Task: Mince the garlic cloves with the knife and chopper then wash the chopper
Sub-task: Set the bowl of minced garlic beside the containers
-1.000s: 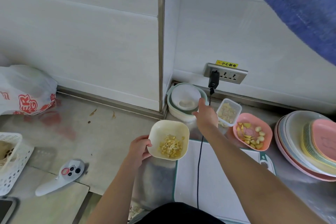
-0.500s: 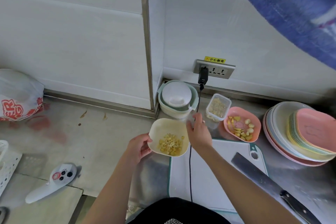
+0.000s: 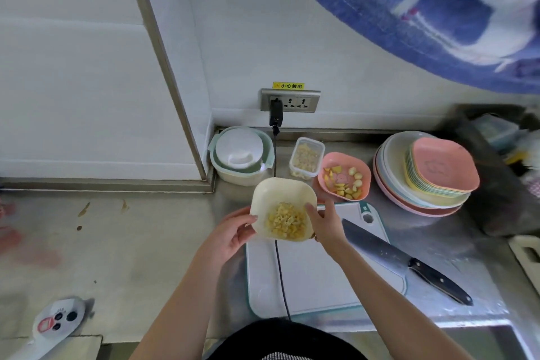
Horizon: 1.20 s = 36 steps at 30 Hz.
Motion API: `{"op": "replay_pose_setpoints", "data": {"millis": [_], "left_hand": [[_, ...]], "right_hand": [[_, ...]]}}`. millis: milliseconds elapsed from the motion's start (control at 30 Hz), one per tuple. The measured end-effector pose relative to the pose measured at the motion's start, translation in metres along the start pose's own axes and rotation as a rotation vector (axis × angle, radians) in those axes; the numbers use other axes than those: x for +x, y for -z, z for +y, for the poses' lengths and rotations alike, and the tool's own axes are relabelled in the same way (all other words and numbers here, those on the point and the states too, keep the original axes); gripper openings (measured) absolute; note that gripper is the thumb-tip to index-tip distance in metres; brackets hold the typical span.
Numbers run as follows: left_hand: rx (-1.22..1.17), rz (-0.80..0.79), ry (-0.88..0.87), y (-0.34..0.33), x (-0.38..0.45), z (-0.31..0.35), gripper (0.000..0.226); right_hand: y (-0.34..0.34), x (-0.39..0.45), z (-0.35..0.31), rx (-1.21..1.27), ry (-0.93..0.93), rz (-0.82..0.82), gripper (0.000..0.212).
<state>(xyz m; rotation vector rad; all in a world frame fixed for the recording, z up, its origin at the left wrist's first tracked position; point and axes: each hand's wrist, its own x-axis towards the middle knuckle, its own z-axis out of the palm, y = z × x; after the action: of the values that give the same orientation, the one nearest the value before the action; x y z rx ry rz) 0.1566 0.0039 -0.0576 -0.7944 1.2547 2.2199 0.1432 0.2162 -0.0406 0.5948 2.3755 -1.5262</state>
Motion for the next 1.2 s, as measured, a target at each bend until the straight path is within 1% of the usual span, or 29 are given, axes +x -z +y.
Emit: {"op": "replay_pose_setpoints", "data": {"millis": [67,167,233,333,433,500,567,633,700,767,833,867,933,1033,1067,1133,1200], "left_hand": [[0.037,-0.042,-0.022,-0.02,0.002,-0.001,0.025],[0.142,-0.092,-0.076,-0.054,0.004,-0.001,0.024],[0.215,-0.116,-0.096,-0.075,0.007,-0.001,0.029],[0.317,-0.144,-0.104,-0.105,0.012,-0.005,0.035],[0.359,-0.219,-0.109,-0.137,0.011,-0.01,0.03],[0.378,-0.249,-0.134,-0.162,0.009,-0.012,0.031],[0.405,-0.259,-0.198,-0.191,0.01,-0.013,0.04],[0.419,-0.249,-0.256,-0.225,0.012,-0.015,0.052],[0.439,-0.271,-0.295,-0.259,0.014,-0.017,0.058],[0.51,-0.307,-0.339,-0.286,0.017,-0.017,0.061],[0.609,-0.298,-0.378,-0.304,0.022,-0.019,0.063],[0.627,-0.264,-0.384,-0.309,0.027,-0.02,0.063],[0.568,-0.188,-0.362,-0.313,0.03,-0.021,0.057],[0.475,-0.019,-0.328,-0.304,0.026,-0.02,0.036],[0.476,0.051,-0.323,-0.296,0.028,-0.02,0.034],[0.471,0.128,-0.309,-0.276,0.026,-0.018,0.039],[0.476,0.153,-0.289,-0.252,0.026,-0.017,0.047]], "right_hand": [[0.013,-0.004,0.006,0.073,0.04,0.02,0.028],[0.033,-0.011,0.014,0.215,0.05,0.124,0.025],[0.048,-0.014,0.019,0.236,0.05,0.184,0.023],[0.074,-0.017,0.029,0.209,0.046,0.266,0.022],[0.106,-0.011,0.035,0.103,0.071,0.372,0.029],[0.129,-0.007,0.032,0.142,0.094,0.45,0.03],[0.153,-0.004,0.026,0.235,0.1,0.539,0.029],[0.179,0.004,0.021,0.238,0.103,0.626,0.027],[0.205,0.013,0.017,0.21,0.103,0.683,0.026],[0.227,0.023,0.016,0.207,0.095,0.681,0.029],[0.243,0.028,0.017,0.207,0.086,0.649,0.033],[0.248,0.031,0.018,0.208,0.083,0.627,0.034],[0.252,0.035,0.02,0.176,0.069,0.575,0.031],[0.242,0.04,0.019,0.055,0.064,0.481,0.023],[0.236,0.04,0.018,0.023,0.076,0.441,0.02],[0.223,0.041,0.018,0.02,0.093,0.344,0.016],[0.21,0.047,0.02,0.051,0.05,0.252,0.026]]}}
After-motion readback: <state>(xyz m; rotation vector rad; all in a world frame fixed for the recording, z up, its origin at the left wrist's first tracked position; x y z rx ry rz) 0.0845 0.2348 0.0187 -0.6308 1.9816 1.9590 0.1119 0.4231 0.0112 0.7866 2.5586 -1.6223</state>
